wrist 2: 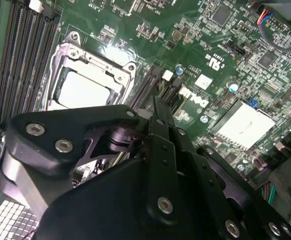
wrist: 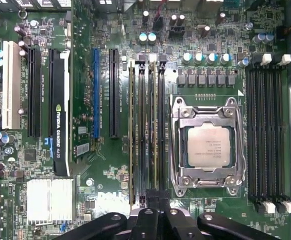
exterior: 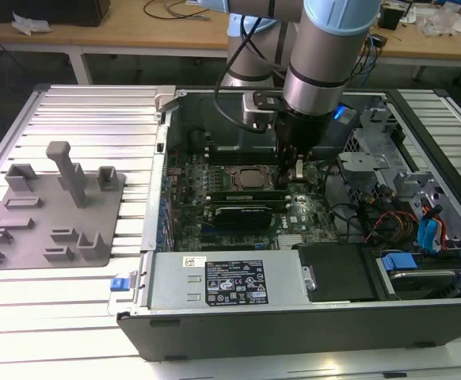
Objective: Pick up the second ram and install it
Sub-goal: 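Press down the second ram until it locks into place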
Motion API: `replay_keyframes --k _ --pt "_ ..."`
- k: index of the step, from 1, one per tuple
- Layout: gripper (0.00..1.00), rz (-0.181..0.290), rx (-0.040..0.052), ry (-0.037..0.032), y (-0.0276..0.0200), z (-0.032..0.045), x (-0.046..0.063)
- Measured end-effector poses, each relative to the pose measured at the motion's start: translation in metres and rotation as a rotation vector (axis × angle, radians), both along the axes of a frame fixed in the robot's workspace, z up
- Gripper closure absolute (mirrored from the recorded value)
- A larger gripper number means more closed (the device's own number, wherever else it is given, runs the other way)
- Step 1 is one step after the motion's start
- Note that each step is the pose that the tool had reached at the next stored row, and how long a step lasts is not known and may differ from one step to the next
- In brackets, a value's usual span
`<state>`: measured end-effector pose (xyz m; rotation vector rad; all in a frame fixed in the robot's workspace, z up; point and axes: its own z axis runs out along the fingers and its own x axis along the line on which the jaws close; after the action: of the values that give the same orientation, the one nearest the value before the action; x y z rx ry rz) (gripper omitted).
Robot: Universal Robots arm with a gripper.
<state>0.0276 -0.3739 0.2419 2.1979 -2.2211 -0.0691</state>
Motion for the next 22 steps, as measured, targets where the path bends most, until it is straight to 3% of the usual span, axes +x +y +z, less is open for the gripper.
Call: replay_keyframes --k 18,22 --pt "0.92 0.000 -0.0003 0.0001 0.0005 -0.0128 0.004" --pt "0.92 0.000 0.0016 -0.0003 0.0008 -0.0102 0.004"
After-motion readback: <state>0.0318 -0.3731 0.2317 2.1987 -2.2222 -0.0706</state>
